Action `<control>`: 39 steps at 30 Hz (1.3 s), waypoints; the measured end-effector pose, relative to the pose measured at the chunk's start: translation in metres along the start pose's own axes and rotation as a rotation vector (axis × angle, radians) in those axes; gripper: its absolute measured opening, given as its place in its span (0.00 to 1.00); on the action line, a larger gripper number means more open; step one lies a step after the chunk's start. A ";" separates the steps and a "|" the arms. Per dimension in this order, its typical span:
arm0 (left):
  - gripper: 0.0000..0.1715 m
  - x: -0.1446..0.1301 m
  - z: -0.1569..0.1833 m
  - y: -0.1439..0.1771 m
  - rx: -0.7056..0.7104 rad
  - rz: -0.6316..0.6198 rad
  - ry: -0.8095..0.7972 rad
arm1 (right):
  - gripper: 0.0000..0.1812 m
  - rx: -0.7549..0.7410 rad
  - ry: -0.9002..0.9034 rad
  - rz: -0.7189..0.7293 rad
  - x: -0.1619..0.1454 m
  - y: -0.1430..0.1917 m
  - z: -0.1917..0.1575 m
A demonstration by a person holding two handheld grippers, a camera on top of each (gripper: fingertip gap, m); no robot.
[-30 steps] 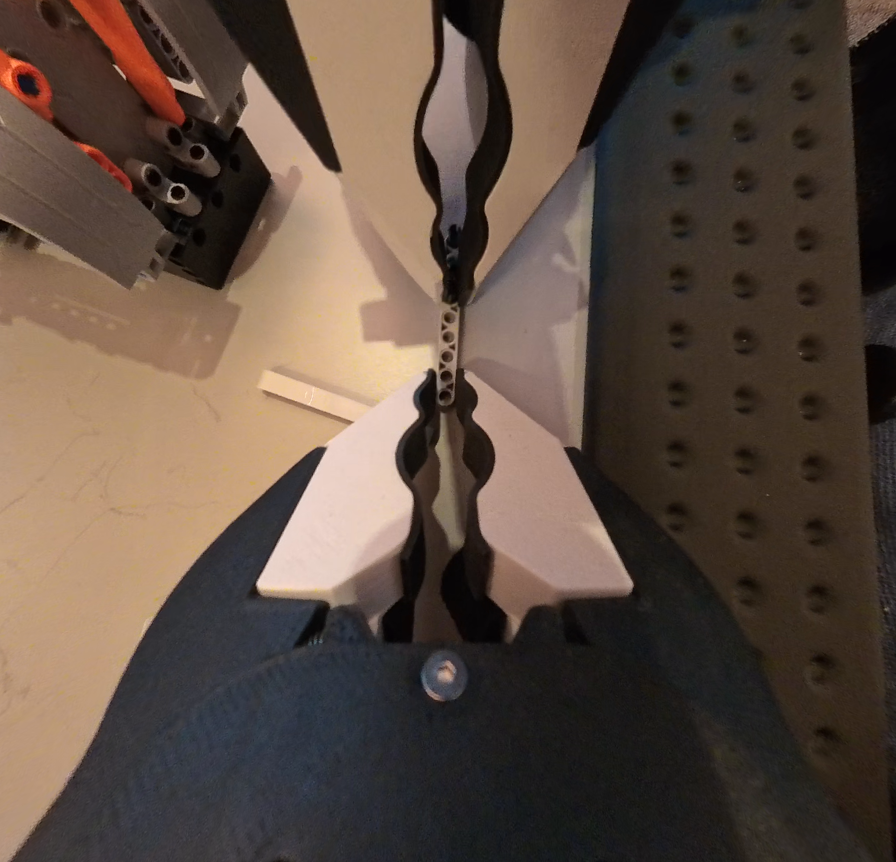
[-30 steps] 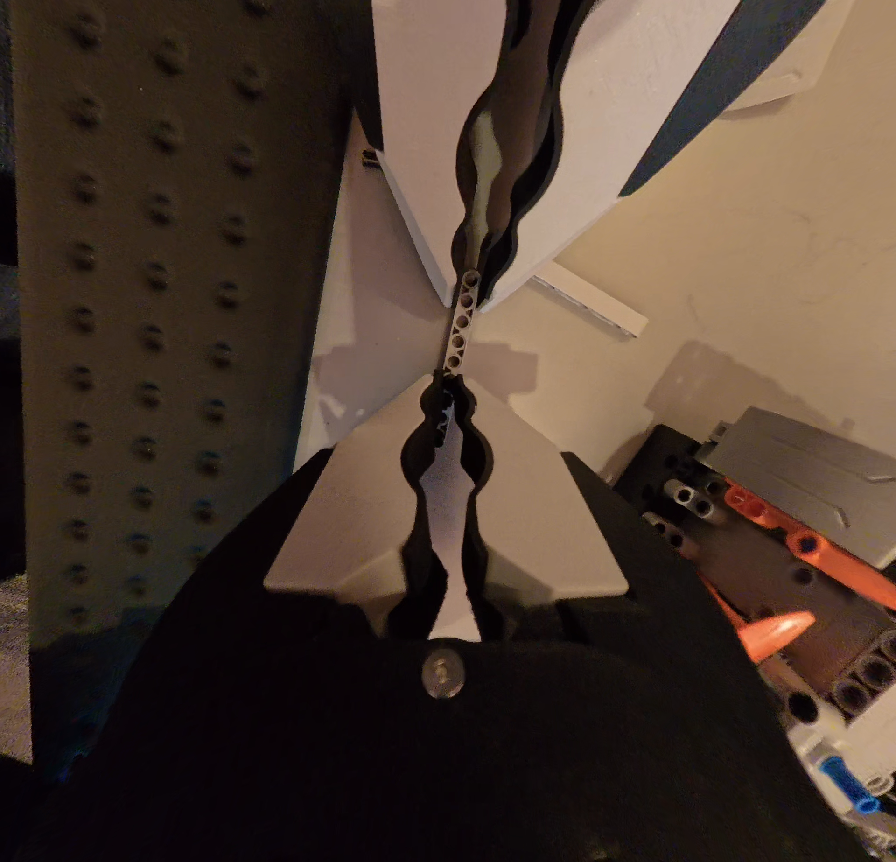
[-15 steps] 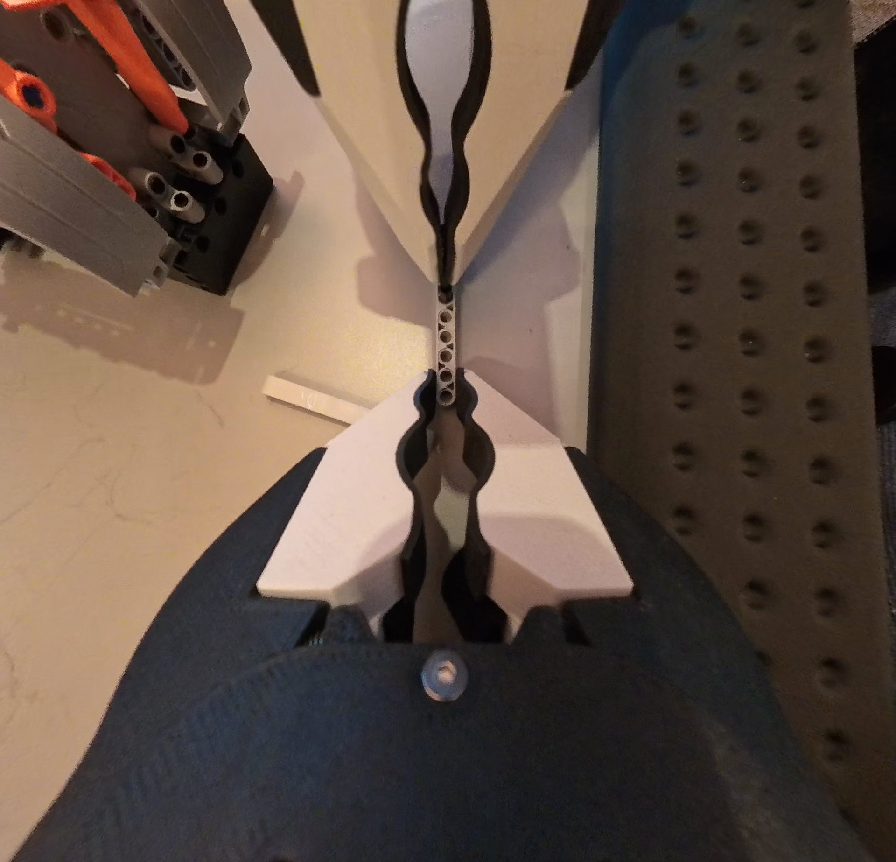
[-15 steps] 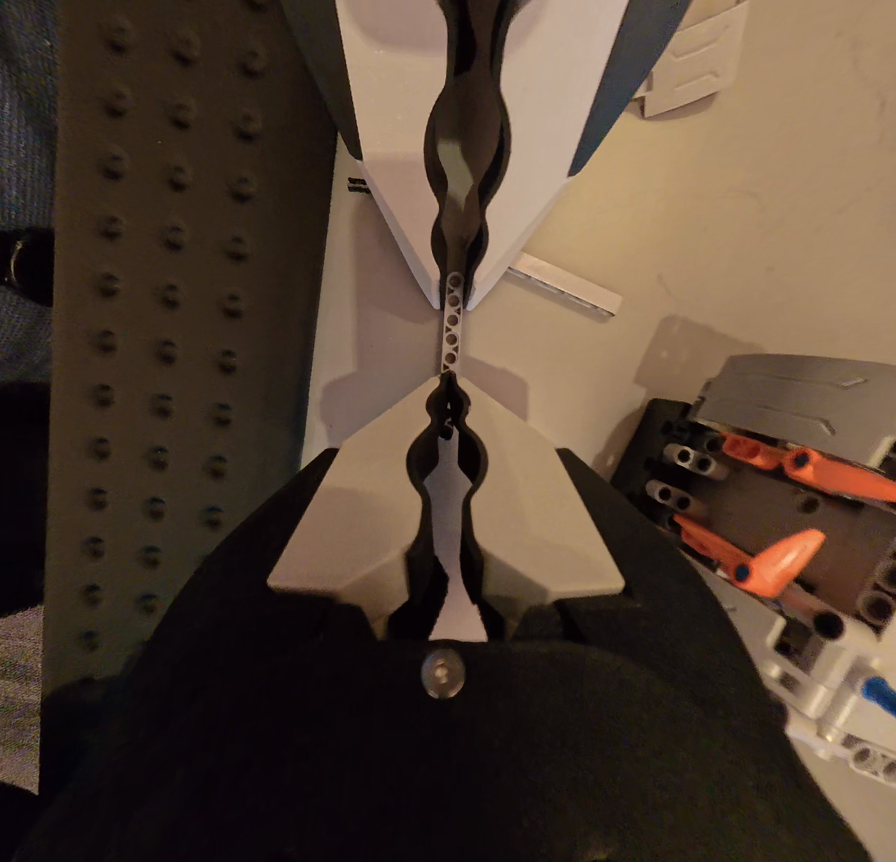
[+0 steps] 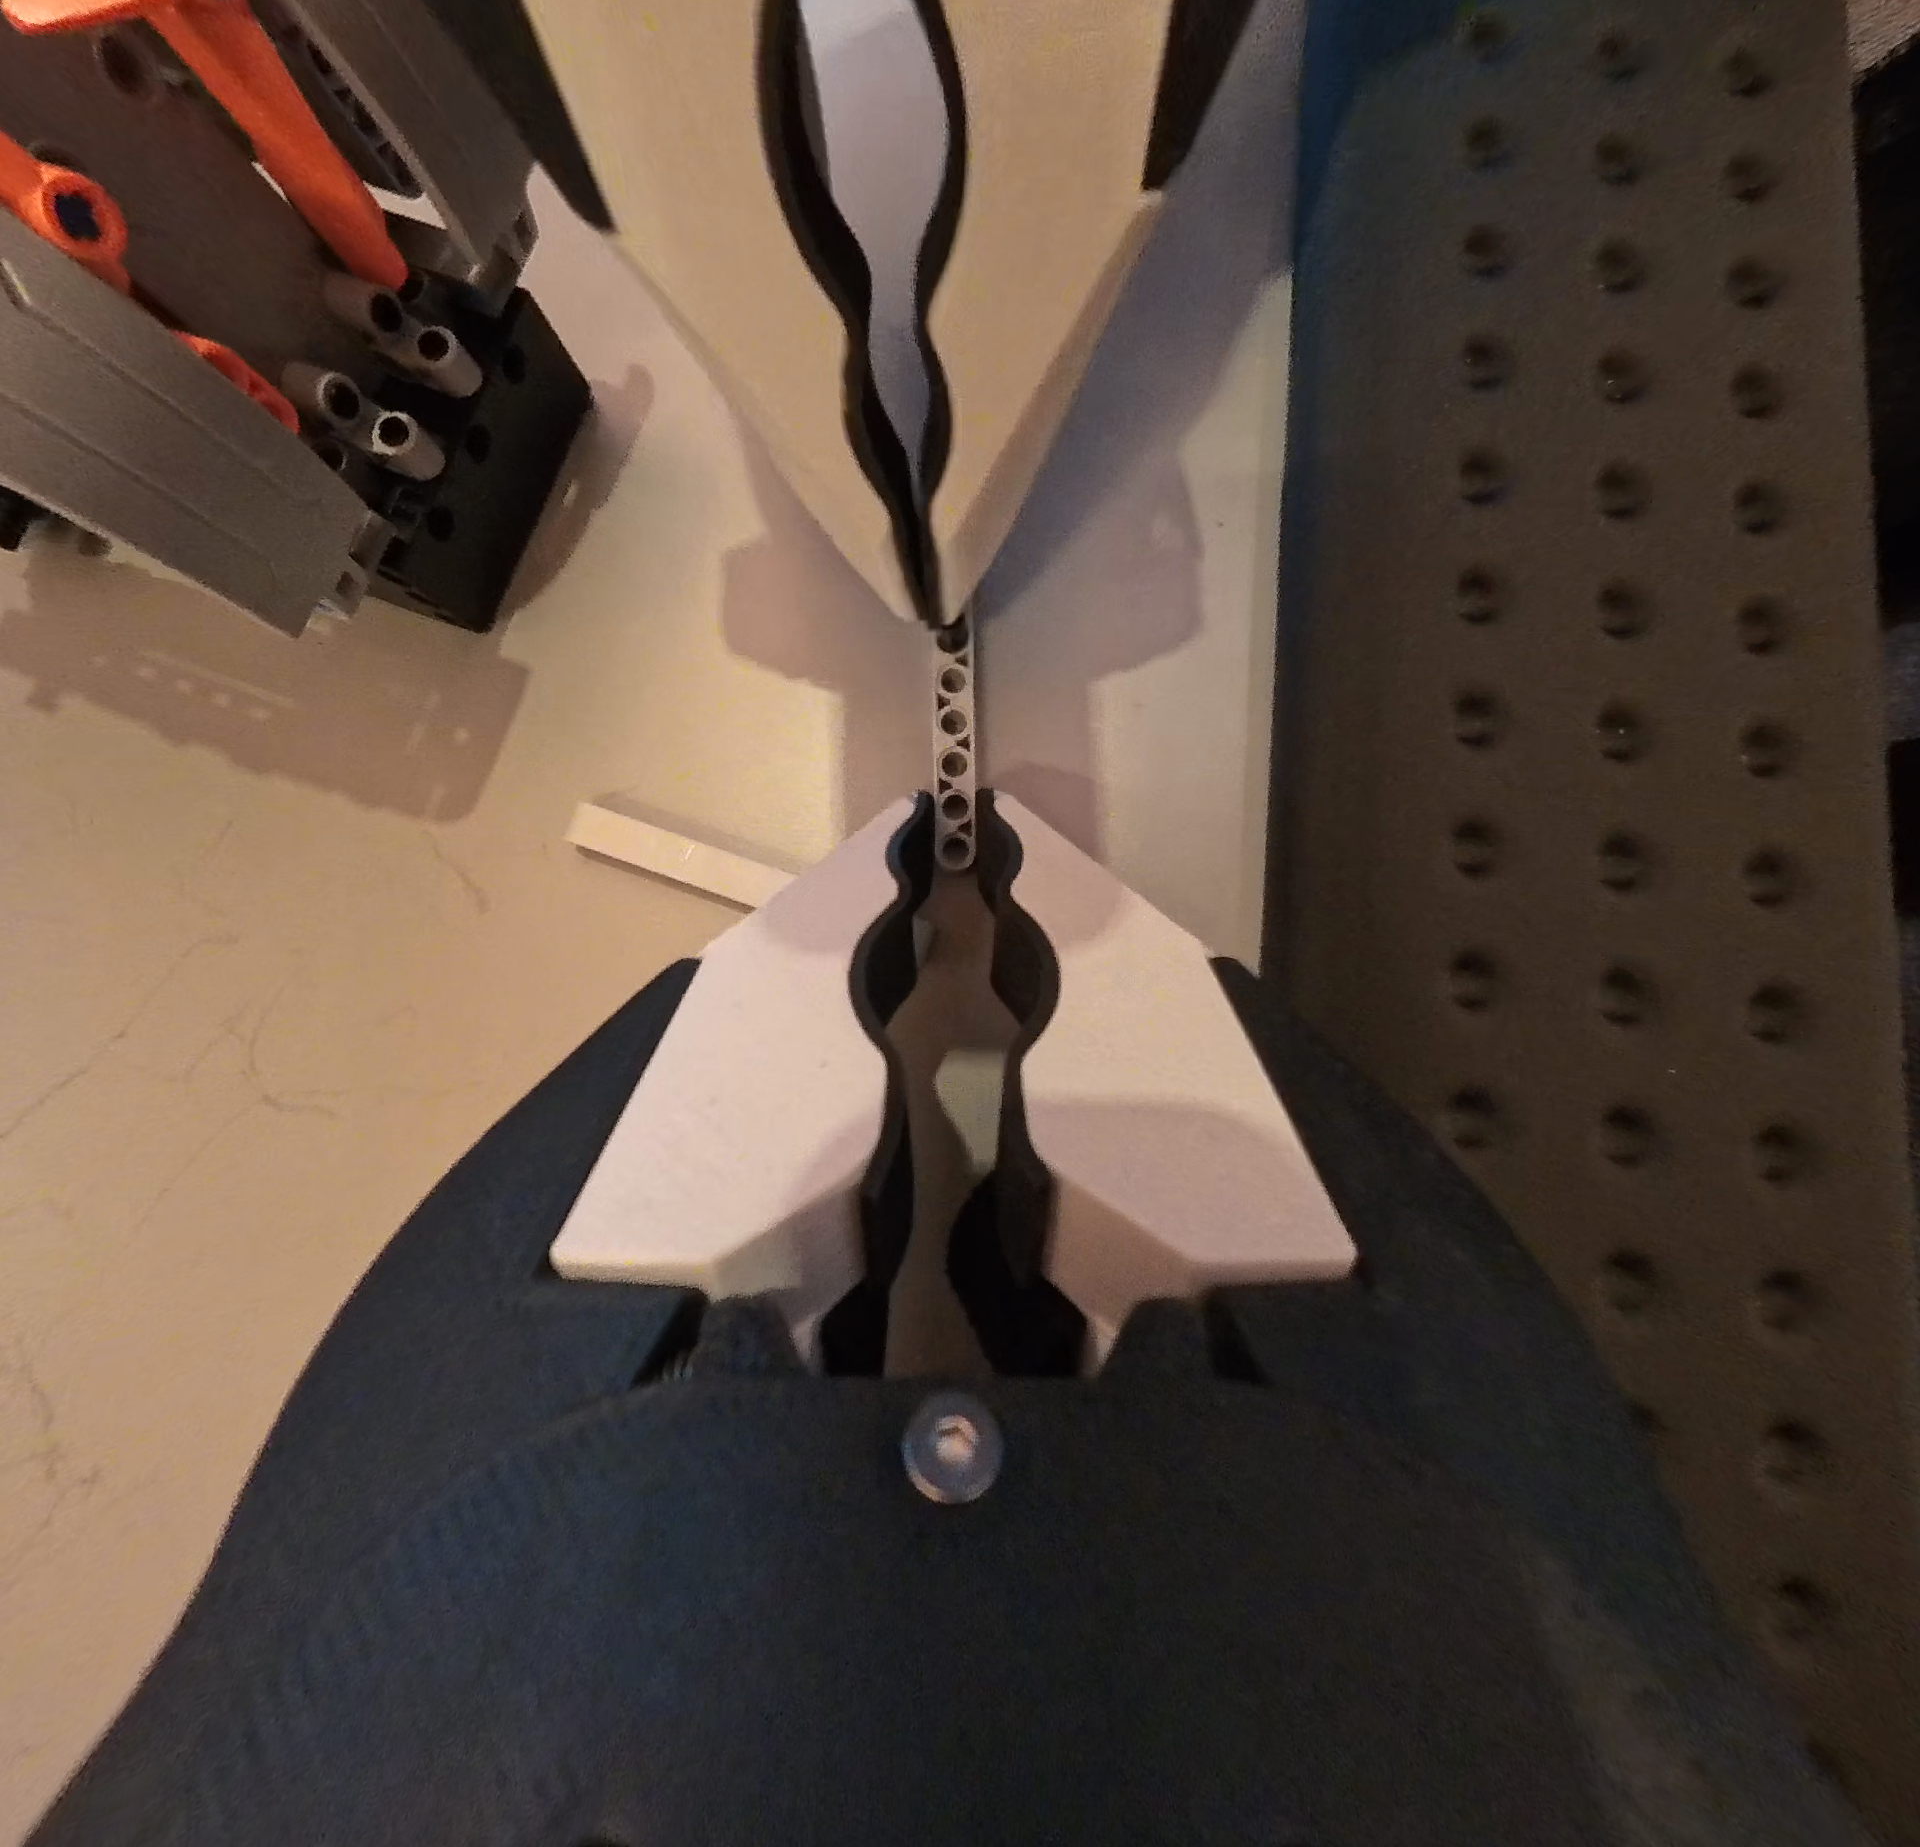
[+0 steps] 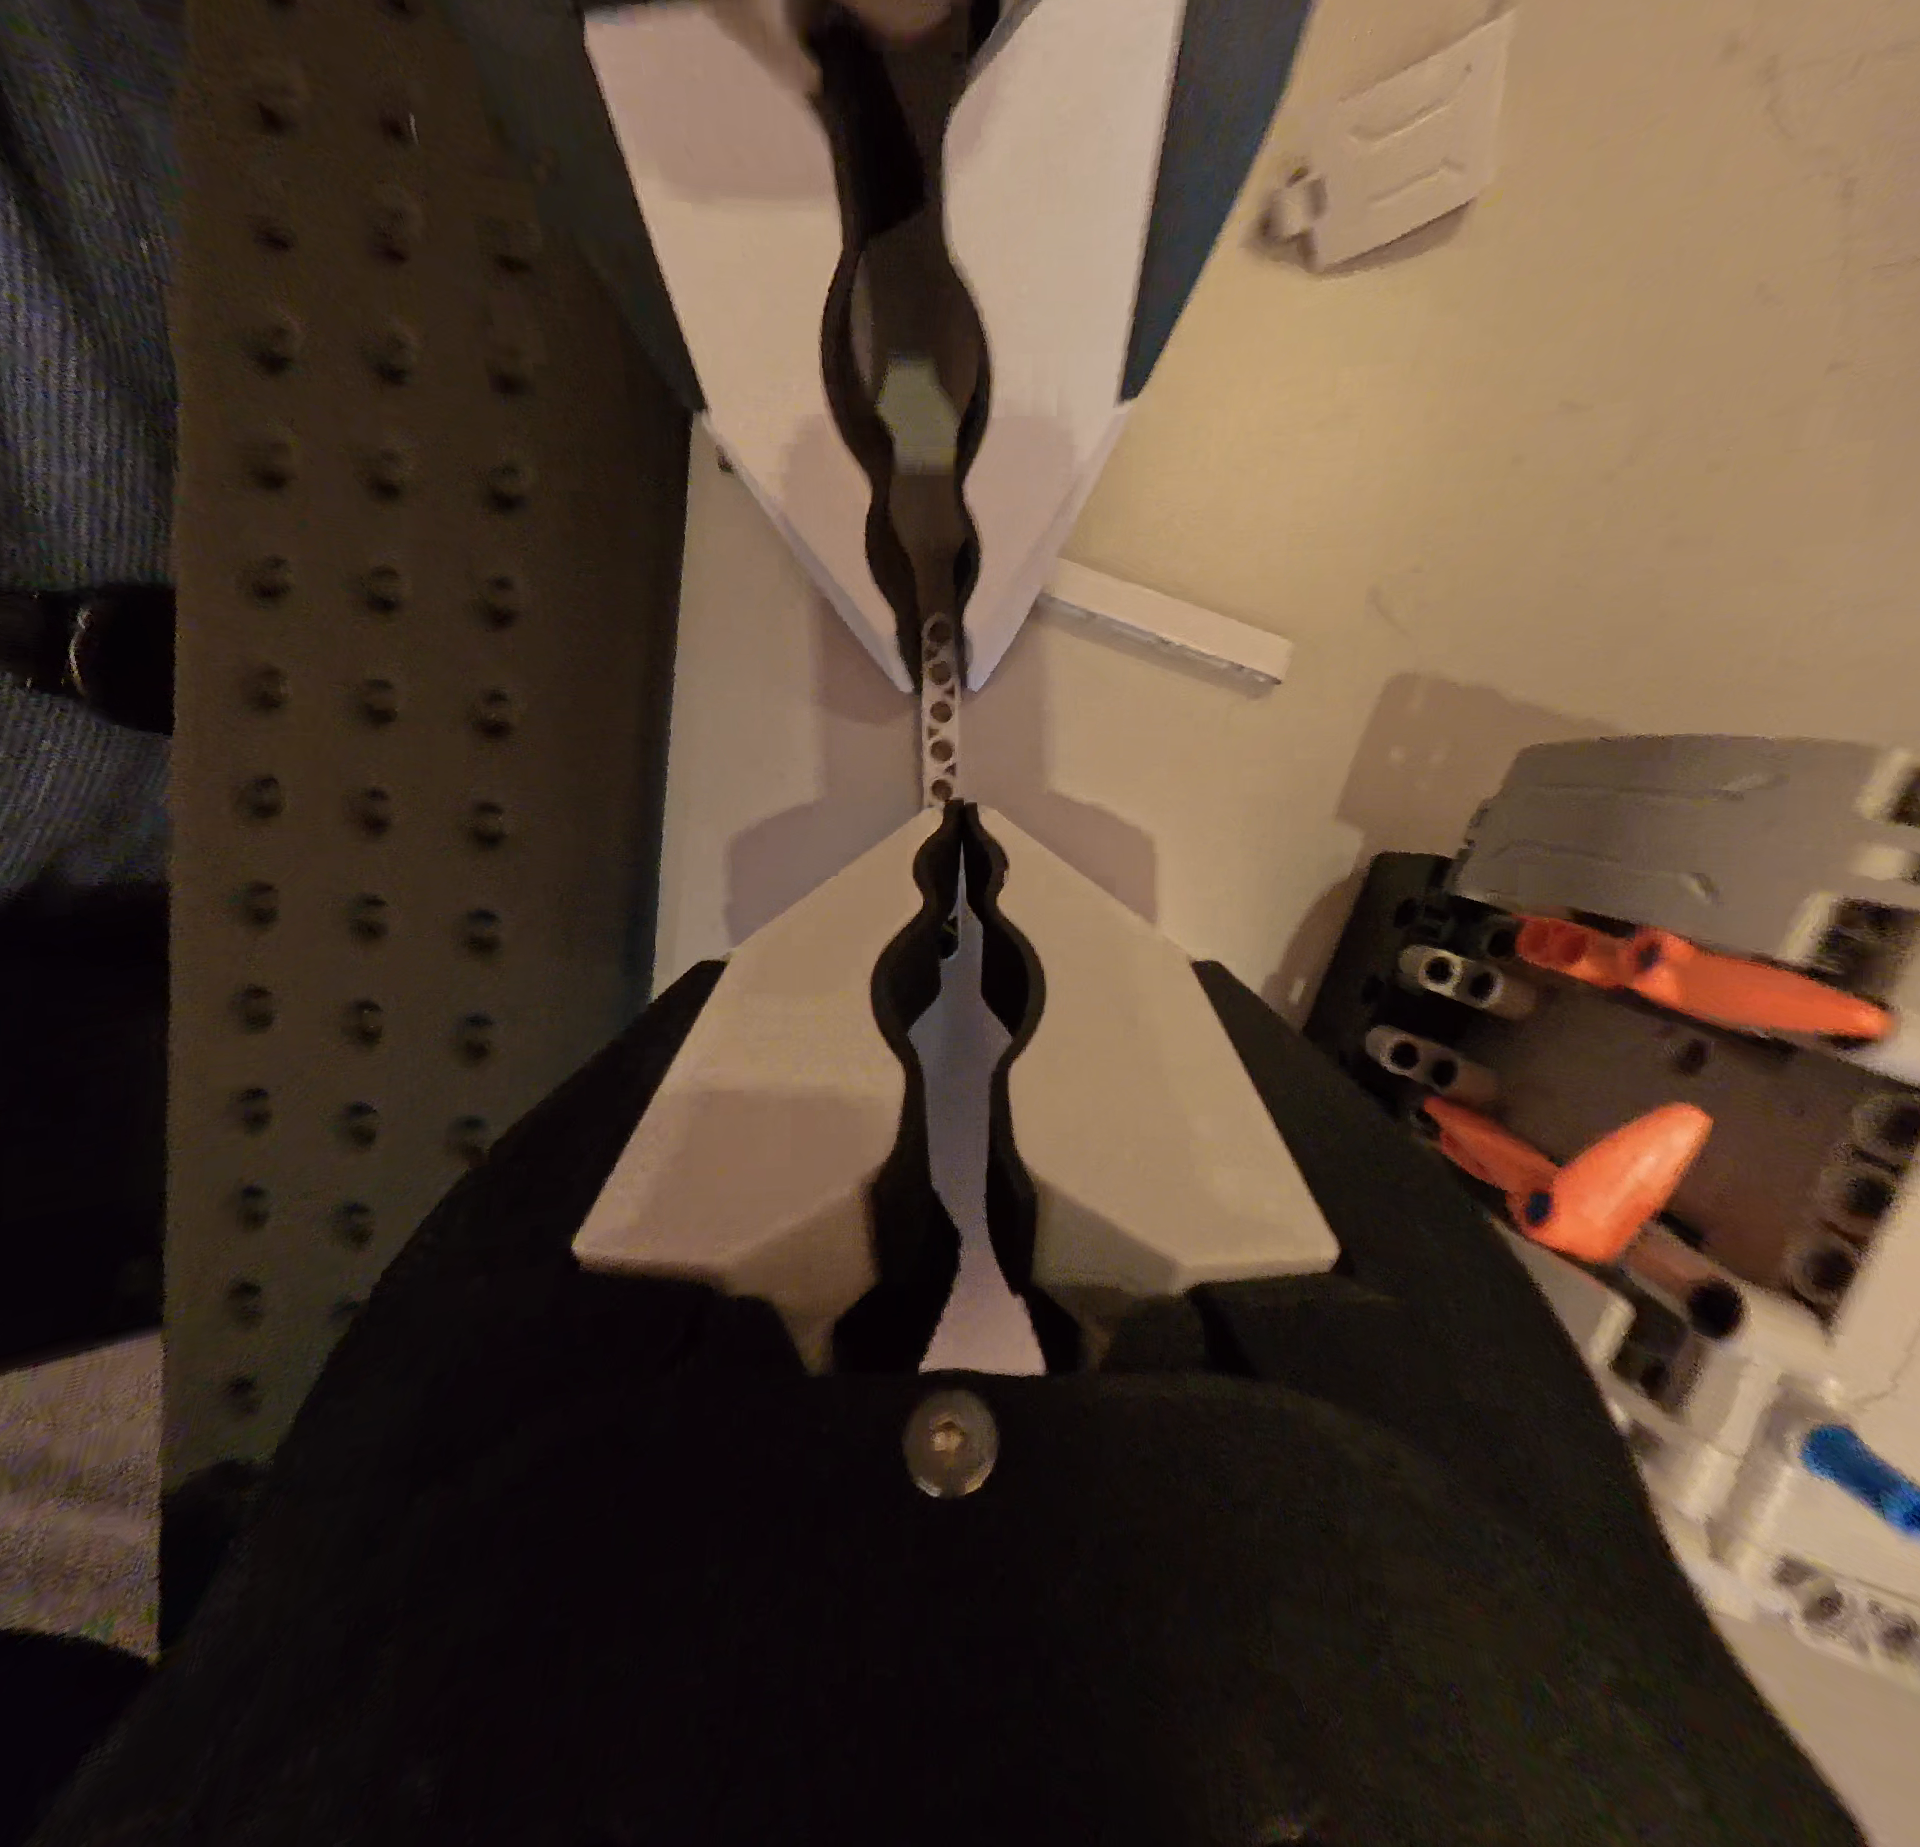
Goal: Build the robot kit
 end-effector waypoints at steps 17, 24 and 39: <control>0.03 0.025 -0.017 0.026 0.160 0.198 -0.010 | 0.09 -0.211 -0.104 0.412 0.000 0.054 0.015; 0.03 0.034 -0.021 0.037 0.290 0.230 -0.116 | 0.13 -0.205 -0.162 0.511 0.000 0.065 0.021; 0.03 0.038 -0.013 0.027 0.240 0.215 -0.128 | 0.05 -0.272 0.010 0.349 -0.003 0.046 0.007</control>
Point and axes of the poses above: each gripper's, where its closed fingertips meet, y back along the fingers, x out of its top, z = x × y across the jaws, the point moved 5 cm from there along y, back along the fingers, and after that the axes turned 6 degrees about z, right-handed, at the moved point
